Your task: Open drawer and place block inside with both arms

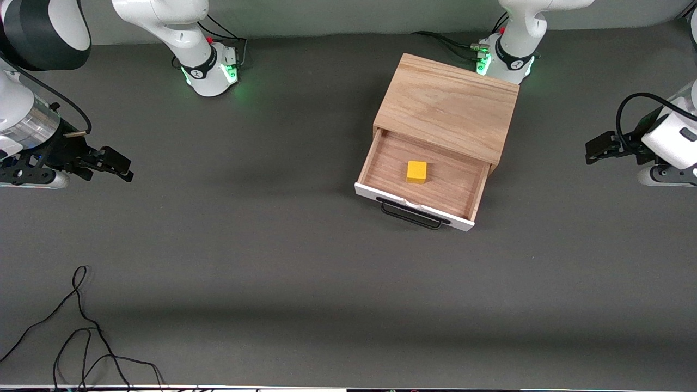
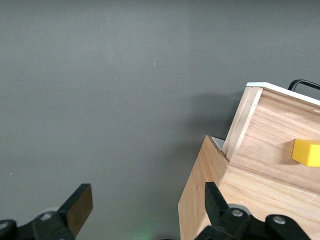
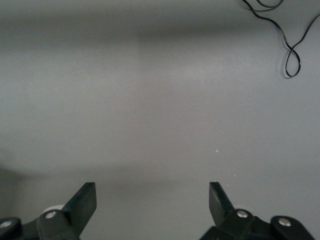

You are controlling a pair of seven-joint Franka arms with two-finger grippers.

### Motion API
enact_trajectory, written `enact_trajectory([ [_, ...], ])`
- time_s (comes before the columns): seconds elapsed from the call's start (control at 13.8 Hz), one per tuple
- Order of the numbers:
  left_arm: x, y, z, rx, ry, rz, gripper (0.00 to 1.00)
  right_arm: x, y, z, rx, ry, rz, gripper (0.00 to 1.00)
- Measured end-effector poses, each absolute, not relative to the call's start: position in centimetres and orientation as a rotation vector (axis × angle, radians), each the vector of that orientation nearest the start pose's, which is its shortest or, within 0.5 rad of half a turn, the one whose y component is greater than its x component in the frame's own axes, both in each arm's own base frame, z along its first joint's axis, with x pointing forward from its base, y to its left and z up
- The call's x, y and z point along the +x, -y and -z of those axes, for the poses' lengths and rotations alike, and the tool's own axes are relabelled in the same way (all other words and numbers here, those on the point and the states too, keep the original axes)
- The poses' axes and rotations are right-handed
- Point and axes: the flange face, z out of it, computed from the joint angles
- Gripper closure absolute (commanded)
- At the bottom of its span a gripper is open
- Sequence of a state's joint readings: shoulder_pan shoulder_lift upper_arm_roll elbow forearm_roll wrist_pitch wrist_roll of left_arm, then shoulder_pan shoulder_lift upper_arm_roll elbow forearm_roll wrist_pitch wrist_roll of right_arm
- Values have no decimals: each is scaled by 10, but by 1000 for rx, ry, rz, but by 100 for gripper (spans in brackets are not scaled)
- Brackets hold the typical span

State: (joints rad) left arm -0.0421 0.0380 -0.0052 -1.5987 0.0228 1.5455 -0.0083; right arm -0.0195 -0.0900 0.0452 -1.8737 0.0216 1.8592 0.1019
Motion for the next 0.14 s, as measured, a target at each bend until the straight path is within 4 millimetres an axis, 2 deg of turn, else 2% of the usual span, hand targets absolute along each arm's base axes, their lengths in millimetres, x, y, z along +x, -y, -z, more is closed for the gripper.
enact_trajectory([
  [0.14,560,24,-588,-3113,-61,-141,0,545,-15,-549,-3117,-119,101,0],
])
